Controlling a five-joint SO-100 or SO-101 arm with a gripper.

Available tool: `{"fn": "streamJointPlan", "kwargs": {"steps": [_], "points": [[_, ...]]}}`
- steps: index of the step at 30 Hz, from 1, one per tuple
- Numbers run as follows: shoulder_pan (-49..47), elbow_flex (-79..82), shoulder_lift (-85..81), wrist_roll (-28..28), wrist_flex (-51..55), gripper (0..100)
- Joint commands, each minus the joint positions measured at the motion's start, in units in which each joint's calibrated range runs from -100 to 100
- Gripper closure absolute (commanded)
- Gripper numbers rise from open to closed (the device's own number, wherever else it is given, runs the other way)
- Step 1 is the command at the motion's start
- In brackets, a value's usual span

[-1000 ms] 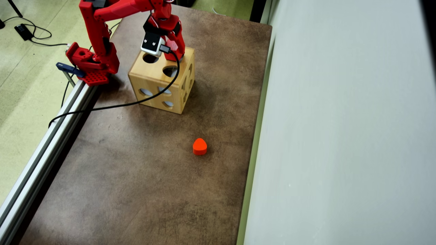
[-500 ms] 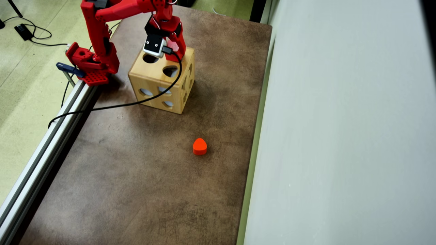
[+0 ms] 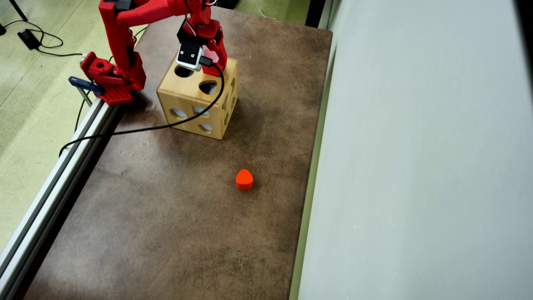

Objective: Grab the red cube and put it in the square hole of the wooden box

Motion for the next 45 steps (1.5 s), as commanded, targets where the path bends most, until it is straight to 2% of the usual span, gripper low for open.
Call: {"fn": "streamJointPlan", "kwargs": {"steps": [1,13,22,45], "points": [[-0.52,-0.35,-1.05,0.49,-0.07,98],[0.07,-0.26,-0.54,0.54,-0.07,97],[-0.15,-0.08,-0.54,0.10,0.01,79],[-0.52,6.27,-0.88,-0.05,0.01,78]]}}
